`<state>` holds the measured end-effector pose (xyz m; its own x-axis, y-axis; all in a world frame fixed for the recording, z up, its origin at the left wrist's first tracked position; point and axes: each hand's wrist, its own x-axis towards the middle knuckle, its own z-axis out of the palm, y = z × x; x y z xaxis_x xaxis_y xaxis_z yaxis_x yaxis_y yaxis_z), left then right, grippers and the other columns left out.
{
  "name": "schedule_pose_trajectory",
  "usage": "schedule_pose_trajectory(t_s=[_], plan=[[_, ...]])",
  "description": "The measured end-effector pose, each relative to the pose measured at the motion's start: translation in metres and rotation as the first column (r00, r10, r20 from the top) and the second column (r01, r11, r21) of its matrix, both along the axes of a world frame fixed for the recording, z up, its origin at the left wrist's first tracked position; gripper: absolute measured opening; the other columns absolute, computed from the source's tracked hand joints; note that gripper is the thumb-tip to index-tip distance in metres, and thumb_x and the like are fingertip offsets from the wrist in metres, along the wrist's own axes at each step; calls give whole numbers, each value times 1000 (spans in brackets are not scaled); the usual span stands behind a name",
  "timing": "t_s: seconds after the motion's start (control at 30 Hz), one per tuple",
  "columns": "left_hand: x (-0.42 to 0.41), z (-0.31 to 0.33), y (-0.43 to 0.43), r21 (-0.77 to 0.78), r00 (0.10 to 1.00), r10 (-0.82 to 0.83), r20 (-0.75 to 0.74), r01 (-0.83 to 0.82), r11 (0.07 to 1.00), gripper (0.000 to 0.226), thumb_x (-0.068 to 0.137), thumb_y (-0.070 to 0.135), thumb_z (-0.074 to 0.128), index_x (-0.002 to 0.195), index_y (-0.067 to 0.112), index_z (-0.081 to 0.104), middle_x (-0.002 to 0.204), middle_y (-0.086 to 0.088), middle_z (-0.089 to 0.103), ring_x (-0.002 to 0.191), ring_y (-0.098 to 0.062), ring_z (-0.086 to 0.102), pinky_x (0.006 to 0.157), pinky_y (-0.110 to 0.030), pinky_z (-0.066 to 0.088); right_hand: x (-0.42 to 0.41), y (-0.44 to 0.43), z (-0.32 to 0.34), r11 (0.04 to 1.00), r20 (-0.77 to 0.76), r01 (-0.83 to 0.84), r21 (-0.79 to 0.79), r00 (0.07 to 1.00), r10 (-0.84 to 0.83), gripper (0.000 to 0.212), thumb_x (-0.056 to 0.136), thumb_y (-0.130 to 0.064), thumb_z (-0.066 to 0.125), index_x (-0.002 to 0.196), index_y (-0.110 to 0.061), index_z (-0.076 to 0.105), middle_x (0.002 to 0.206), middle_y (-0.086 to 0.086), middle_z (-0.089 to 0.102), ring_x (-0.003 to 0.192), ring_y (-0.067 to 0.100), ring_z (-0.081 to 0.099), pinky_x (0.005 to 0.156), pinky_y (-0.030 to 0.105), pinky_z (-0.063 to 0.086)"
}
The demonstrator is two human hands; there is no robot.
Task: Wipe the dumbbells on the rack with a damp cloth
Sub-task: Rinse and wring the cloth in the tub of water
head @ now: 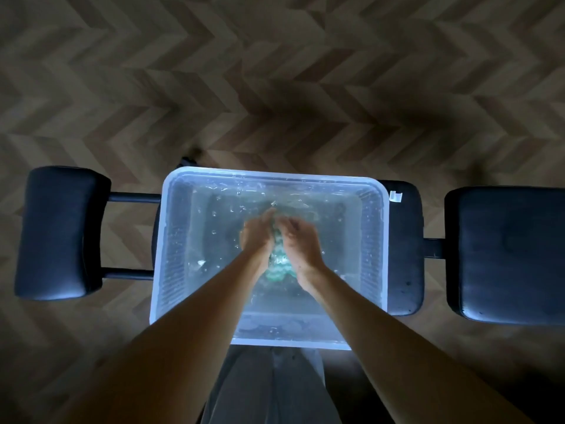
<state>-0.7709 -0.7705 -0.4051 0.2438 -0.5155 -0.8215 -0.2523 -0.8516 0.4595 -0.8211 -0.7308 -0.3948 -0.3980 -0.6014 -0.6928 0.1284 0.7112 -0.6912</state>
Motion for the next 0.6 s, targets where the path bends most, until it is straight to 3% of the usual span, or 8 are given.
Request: schedule_pose_trajectory(t_s=[0.07,0.13,0.2,0.3,0.37,0.47,0.53,0.6], plan=[[-4,-2,4,46,994,53,-91,-49,998,18,88,17,54,89,7,68,63,-5,50,62,-15,48,47,-22,31,-2,-8,-6,994,-84,62,90,995,-55,43,87,-14,52,44,-17,49,46,-10,44,54,15,40,53,28,29],[-11,3,11,-18,994,3,-110,-6,1000,24,87,15,53,66,9,63,61,-5,51,61,-16,47,50,-23,32,-10,-18,-11,968,-60,174,180,984,-165,34,89,-13,45,57,-17,56,66,4,54,66,19,49,55,30,35],[-9,5,8,-70,998,15,-56,-19,997,26,88,9,49,64,6,60,57,-5,47,68,-16,48,50,-25,30,-10,-22,-11,975,1,107,195,994,-109,32,90,-11,43,60,-17,52,70,6,51,67,19,48,53,27,36],[6,-3,-9,-12,995,48,-88,-50,999,26,92,6,42,103,-11,60,89,-16,55,87,-20,45,54,-24,35,9,-19,2,999,36,-30,46,999,28,44,88,-7,48,47,-19,38,51,-1,36,55,15,35,50,28,28],[7,-9,-8,17,992,78,-103,-77,997,35,96,10,36,116,-11,55,108,-18,57,80,-17,47,53,-22,34,9,-18,4,999,18,-14,40,1000,13,47,87,-6,49,43,-19,36,47,-4,32,56,14,31,52,31,25],[-11,-4,4,16,991,92,-100,-90,996,29,88,7,42,63,7,57,64,-10,51,62,-18,45,53,-27,33,-12,-26,-5,979,-35,45,196,999,-39,37,91,-10,45,54,-15,43,58,0,42,64,17,42,55,26,36],[-15,1,6,3,986,85,-142,-86,996,32,89,6,45,58,13,47,62,-4,43,65,-19,47,51,-25,36,-16,-26,-9,976,-40,82,204,996,-75,39,90,-8,46,52,-16,40,54,-2,38,64,18,44,48,25,32],[-5,-3,-1,44,983,110,-148,-105,994,32,95,9,41,64,17,42,73,-2,46,65,-15,47,50,-21,39,-4,-21,-7,989,-21,13,144,1000,-10,43,88,-9,46,48,-18,36,51,0,34,63,19,42,53,29,30]])
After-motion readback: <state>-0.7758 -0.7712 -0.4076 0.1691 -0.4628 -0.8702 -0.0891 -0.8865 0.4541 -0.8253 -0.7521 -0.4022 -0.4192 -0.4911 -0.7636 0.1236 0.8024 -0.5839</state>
